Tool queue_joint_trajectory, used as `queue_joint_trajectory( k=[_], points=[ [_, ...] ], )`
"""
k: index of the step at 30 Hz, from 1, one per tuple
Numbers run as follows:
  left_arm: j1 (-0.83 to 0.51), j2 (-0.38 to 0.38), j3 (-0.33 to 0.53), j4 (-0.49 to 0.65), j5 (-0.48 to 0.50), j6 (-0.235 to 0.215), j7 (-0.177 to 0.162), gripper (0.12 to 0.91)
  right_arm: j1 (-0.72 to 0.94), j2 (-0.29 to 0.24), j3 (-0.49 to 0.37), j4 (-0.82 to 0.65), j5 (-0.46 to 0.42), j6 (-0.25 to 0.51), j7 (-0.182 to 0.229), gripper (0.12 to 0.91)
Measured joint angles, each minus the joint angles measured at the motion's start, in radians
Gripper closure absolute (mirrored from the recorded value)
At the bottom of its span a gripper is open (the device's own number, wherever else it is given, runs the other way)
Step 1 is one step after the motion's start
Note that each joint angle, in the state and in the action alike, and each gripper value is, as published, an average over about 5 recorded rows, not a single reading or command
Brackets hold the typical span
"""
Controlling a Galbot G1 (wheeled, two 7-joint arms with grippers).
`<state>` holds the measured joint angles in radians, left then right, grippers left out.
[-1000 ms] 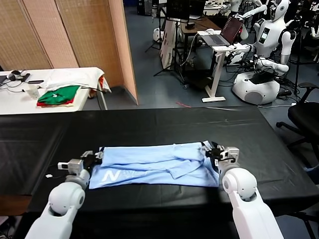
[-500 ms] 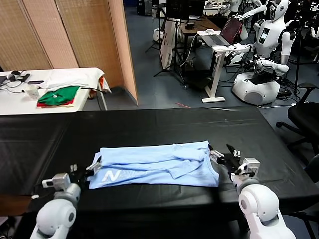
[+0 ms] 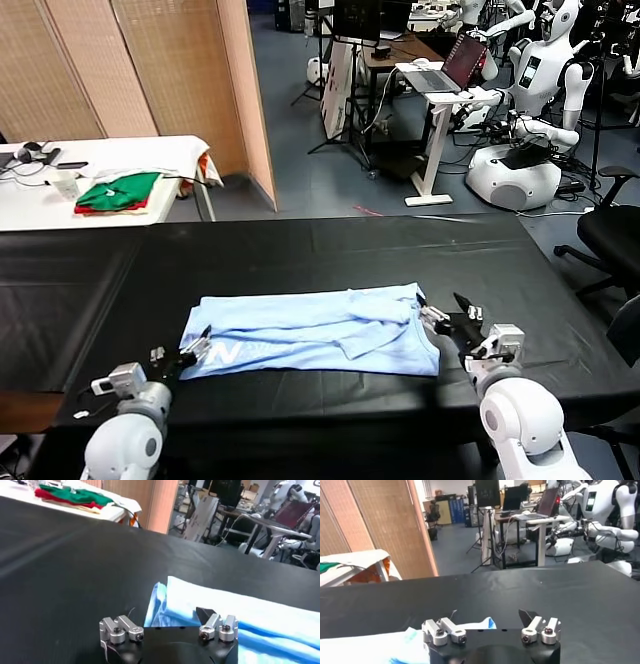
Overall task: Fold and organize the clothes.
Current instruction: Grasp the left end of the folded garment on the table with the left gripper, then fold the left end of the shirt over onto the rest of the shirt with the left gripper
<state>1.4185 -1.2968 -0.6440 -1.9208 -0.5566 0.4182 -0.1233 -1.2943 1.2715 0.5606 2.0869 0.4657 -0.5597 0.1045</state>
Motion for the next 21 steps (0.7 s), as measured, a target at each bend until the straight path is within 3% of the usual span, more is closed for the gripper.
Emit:
queue_joint_trajectory(
  k=[2,10,18,21],
  points=[
    [-0.001,-0.004,0.001,0.004,0.005,-0.001,0.0,0.2,0.0,0.002,-0.001,0.001,0.0,0.001,0.0,0.118],
    [0.016,-0.024,0.02,0.003,0.084,-0.015,0.016,0.643,0.009,0.005,-0.004,-0.003,-0.002,0.003,-0.002,0.118],
    [0.018,-0.009,0.032,0.003,0.126,-0.021,0.028,0.834,0.014,0.009,-0.013,-0.009,-0.006,0.003,-0.002,0.118],
    [0.016,0.0,0.029,0.002,0.146,-0.02,0.032,0.862,0.016,0.012,-0.01,-0.008,-0.006,0.003,-0.001,0.118]
  ],
)
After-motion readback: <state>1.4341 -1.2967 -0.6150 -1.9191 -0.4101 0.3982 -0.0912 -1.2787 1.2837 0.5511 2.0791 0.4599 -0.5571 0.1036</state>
